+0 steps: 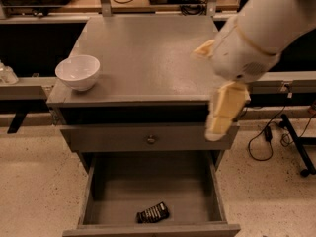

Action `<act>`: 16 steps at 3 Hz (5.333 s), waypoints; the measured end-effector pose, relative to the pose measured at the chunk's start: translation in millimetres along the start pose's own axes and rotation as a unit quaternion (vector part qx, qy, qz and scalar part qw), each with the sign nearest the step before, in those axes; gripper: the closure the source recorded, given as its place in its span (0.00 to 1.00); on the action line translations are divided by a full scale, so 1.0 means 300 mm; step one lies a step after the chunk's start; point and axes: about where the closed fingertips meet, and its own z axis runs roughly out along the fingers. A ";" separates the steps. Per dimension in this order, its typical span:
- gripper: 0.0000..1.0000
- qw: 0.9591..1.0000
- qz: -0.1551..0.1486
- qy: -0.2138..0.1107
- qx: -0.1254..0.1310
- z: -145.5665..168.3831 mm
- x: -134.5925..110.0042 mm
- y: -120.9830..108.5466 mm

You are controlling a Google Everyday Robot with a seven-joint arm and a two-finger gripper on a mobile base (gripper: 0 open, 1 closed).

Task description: Pick rxbar chocolate from middle drawer and place on counter

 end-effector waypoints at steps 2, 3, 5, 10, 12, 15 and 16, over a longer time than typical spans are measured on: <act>0.00 0.999 -0.049 -0.001 -0.003 0.385 -0.131 0.062; 0.00 0.994 -0.096 0.005 -0.041 0.451 -0.156 0.067; 0.00 0.969 -0.214 -0.001 -0.126 0.811 -0.130 0.247; 0.00 0.946 -0.247 -0.081 -0.192 1.471 -0.292 0.380; 0.00 0.938 -0.271 -0.021 -0.215 1.508 -0.232 0.383; 0.00 0.890 -0.370 0.095 -0.249 1.562 -0.116 0.386; 0.00 0.899 -0.365 0.098 -0.219 1.603 -0.086 0.387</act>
Offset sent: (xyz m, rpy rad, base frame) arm 0.0033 0.0645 -0.0590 -0.0092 -0.0247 0.1038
